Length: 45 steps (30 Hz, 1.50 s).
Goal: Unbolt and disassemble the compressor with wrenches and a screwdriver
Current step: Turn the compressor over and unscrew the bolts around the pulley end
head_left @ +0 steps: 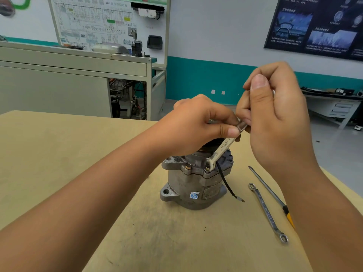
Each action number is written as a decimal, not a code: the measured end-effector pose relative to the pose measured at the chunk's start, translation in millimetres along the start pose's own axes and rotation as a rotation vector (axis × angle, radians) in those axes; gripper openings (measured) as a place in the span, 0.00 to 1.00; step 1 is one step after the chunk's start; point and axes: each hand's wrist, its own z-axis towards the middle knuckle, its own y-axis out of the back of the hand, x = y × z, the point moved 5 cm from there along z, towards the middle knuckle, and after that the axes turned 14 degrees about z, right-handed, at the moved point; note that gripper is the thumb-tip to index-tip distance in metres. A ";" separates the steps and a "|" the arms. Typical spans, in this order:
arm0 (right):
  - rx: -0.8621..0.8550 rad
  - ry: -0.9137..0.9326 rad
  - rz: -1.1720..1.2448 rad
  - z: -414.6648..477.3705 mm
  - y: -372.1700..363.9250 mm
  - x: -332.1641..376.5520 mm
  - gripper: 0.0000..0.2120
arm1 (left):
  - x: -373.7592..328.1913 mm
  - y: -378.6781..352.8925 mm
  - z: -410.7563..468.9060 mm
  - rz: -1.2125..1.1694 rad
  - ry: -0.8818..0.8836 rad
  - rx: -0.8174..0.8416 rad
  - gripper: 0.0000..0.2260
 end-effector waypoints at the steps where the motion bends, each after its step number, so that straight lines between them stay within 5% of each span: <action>1: 0.008 -0.014 0.016 0.9 0.1 -0.7 0.06 | 0.1 0.2 0.0 -0.008 0.007 -0.003 0.04; 4: 0.046 -0.096 0.142 4.8 1.3 -3.2 0.06 | 1.4 1.3 -0.4 0.004 0.022 -0.006 0.10; 7: 0.079 -0.154 0.266 7.7 6.6 -5.8 0.08 | 3.6 1.8 0.0 0.019 0.028 -0.034 0.05; 15: 0.098 -0.196 0.234 12.2 9.9 -18.4 0.09 | 12.2 0.0 0.4 0.008 0.073 -0.105 0.06; 24: 0.197 -0.445 0.267 25.8 -7.7 -32.7 0.17 | 23.9 -1.6 4.7 -0.122 0.108 -0.044 0.05; 33: 0.253 -0.318 -0.106 33.8 -18.0 -29.4 0.05 | 32.1 -0.9 0.8 -0.171 0.189 -0.033 0.03; 45: 0.196 -0.203 -0.082 22.8 -22.6 -14.0 0.08 | 26.1 1.9 -7.3 -0.188 0.107 -0.139 0.05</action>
